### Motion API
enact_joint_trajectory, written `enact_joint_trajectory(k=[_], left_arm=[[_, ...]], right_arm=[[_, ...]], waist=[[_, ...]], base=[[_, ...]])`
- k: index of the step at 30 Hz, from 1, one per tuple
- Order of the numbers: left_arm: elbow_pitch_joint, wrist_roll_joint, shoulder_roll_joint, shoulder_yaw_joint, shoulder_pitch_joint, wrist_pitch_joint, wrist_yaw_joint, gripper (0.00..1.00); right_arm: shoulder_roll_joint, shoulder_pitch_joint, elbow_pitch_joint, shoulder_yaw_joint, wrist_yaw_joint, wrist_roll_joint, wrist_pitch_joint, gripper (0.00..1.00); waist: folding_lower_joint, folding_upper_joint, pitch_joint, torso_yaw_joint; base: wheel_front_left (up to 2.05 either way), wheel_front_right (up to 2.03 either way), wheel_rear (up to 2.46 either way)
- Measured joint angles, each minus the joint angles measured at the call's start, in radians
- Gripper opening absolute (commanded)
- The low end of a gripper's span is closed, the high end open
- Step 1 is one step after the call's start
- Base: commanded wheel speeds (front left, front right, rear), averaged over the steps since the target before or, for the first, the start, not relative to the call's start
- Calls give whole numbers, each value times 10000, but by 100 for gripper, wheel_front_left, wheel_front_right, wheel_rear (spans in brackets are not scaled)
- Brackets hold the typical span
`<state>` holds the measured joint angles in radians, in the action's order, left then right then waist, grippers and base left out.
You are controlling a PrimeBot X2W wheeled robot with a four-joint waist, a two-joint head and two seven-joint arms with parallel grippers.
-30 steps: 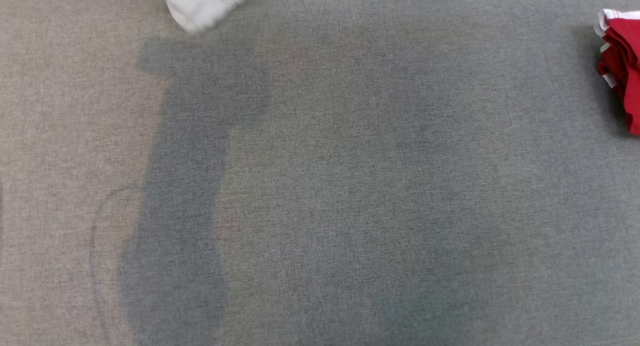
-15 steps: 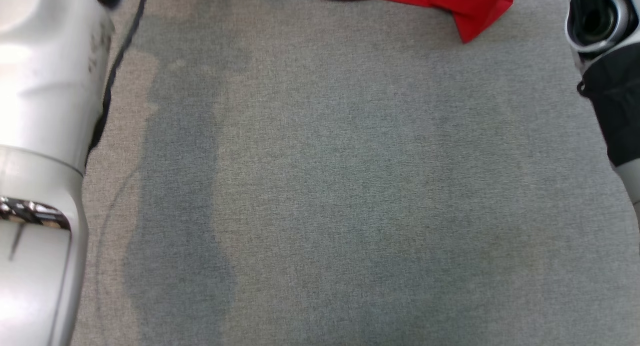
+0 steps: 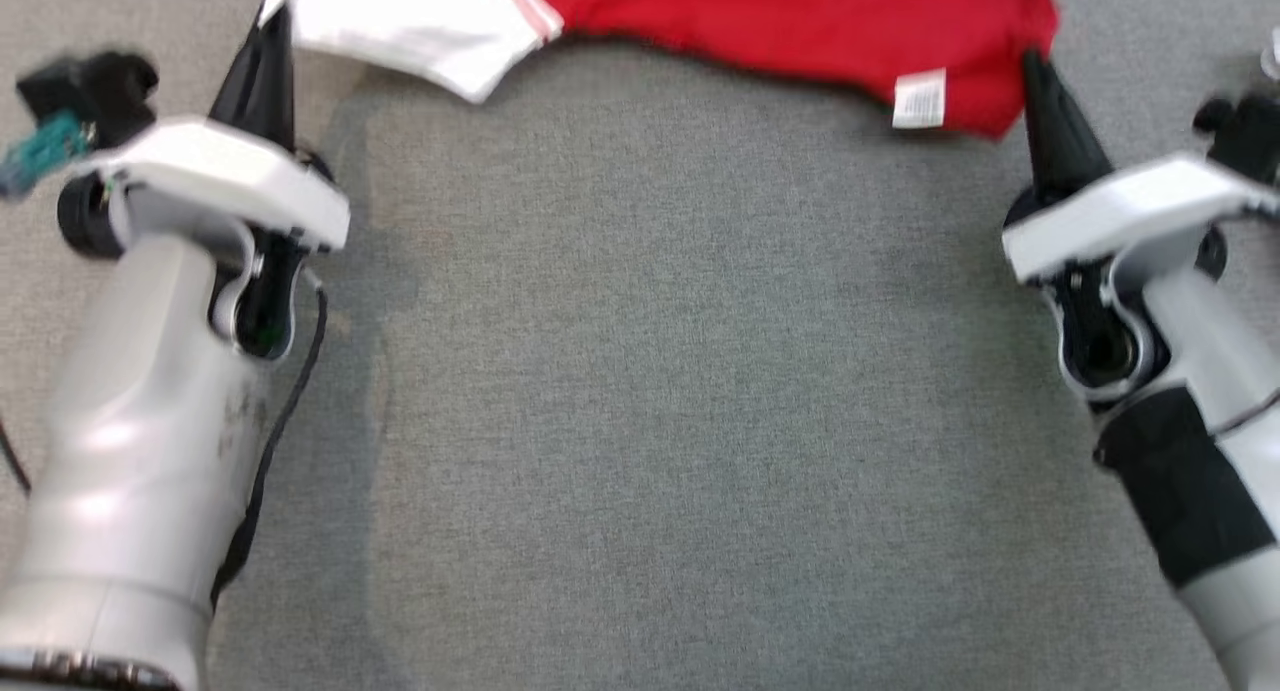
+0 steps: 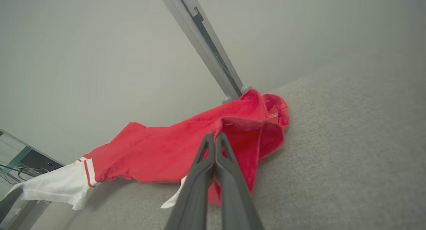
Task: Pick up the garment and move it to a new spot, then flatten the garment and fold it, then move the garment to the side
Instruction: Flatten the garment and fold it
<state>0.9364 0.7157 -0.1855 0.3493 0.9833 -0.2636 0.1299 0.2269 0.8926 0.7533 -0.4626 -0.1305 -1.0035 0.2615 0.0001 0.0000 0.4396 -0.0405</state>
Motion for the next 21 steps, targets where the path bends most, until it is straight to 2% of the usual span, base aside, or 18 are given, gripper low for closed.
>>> enact_joint_trajectory(k=[6, 11, 17, 21], left_arm=[[-2591, -777, -192, -1429, -2807, -6, 0, 0], [-4355, -1429, -176, -2357, -5407, -6, -10, 0], [-6334, -1835, 121, -2380, -7977, 8, -380, 0], [-7917, -1896, 127, -2322, -9286, 374, -876, 0]], right_arm=[[75, -2444, -1087, 405, 0, -65, -2, 0], [245, -3904, -1825, 665, 0, 107, 0, 0], [431, -5560, -2757, 754, 0, 372, 0, 0], [708, -6641, -3419, 1051, 0, 614, 0, 0]], waist=[[0, 0, -556, 51], [0, 0, -1186, -41], [0, 0, -1969, -80], [-1, 0, -2446, 4]], base=[[0, 0, 0], [0, 0, 0], [0, 0, 0], [0, 0, 0]])
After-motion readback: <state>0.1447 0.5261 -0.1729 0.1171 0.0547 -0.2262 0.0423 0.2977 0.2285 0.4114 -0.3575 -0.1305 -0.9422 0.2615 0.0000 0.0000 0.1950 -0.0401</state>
